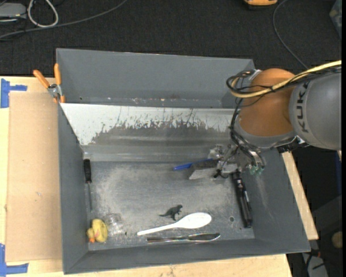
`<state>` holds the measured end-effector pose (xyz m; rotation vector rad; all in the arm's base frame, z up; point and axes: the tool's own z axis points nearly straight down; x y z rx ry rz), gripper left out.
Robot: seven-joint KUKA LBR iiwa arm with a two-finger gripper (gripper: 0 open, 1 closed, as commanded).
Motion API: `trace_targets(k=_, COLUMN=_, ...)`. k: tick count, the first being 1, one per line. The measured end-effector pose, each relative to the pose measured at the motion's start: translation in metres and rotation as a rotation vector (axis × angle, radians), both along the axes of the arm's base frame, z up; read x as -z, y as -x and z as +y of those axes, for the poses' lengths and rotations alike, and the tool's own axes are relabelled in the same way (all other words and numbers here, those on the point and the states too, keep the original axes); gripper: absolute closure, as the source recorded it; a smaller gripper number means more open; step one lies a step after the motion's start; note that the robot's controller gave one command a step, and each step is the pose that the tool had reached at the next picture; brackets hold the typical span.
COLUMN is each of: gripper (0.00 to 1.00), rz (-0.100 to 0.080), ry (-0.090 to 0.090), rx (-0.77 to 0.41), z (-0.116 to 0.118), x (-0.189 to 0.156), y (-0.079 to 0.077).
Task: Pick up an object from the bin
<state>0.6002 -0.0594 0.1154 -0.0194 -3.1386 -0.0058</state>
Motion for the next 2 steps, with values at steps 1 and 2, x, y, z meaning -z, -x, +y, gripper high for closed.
trace_targets(k=1, gripper=1.00, rz=-0.003, ry=0.000, rx=0.000, z=0.000, x=-0.020, y=-0.001)
trace_targets(k=2, gripper=1.00, rz=-0.004, ry=0.000, rx=0.000, z=0.000, x=-0.035, y=-0.001)
